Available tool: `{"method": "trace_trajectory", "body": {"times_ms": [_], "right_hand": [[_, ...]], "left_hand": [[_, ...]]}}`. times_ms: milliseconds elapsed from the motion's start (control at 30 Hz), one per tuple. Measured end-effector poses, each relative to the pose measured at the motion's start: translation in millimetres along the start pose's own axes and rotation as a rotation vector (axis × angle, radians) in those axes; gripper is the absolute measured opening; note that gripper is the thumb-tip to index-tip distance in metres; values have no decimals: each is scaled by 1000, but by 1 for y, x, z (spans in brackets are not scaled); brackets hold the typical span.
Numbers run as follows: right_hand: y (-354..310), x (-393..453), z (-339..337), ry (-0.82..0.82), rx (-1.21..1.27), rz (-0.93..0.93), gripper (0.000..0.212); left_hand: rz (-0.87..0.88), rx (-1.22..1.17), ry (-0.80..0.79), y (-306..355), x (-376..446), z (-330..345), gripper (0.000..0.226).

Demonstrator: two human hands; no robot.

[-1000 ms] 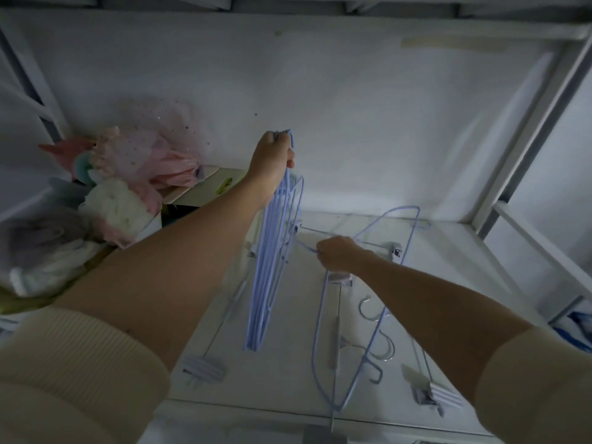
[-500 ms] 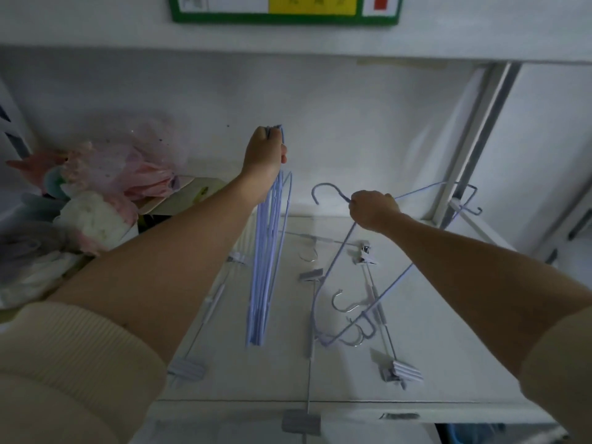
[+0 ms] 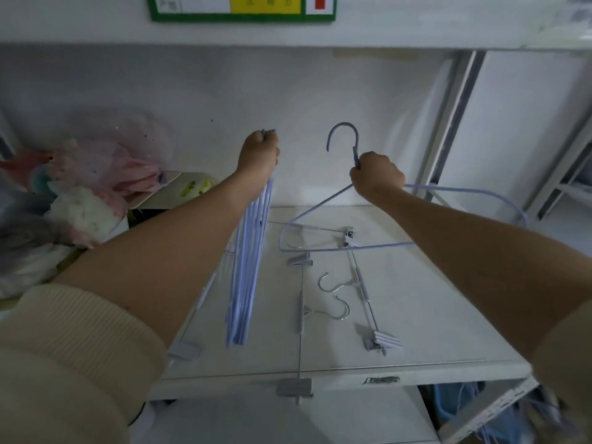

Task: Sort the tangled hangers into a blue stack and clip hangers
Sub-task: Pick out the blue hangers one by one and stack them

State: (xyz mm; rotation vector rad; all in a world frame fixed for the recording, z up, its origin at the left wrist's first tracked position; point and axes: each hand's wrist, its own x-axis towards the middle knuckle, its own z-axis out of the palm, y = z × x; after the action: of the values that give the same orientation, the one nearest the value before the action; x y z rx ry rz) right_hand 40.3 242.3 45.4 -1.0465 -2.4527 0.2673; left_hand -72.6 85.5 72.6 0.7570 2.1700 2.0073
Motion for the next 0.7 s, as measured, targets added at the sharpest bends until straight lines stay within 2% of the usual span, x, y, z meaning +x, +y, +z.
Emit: {"method": "trace_trajectory", "body": {"times_ms": [133, 233, 400, 500, 700], "right_hand": [[-15, -9, -6, -11, 188, -17, 12], [-26, -11, -15, -2, 308, -28, 21], [-39, -13, -27, -189, 567, 58, 30], [-49, -26, -17, -269, 532, 21, 31], [-67, -40, -3, -327, 340, -50, 28]], "left_hand": [[-18, -3, 5, 5, -5, 6, 33], [-26, 49, -11, 5, -6, 11, 31], [-24, 123, -34, 6, -8, 21, 29], [-38, 98, -83, 9, -13, 28, 21], [-74, -45, -136, 12, -17, 36, 31]]}}
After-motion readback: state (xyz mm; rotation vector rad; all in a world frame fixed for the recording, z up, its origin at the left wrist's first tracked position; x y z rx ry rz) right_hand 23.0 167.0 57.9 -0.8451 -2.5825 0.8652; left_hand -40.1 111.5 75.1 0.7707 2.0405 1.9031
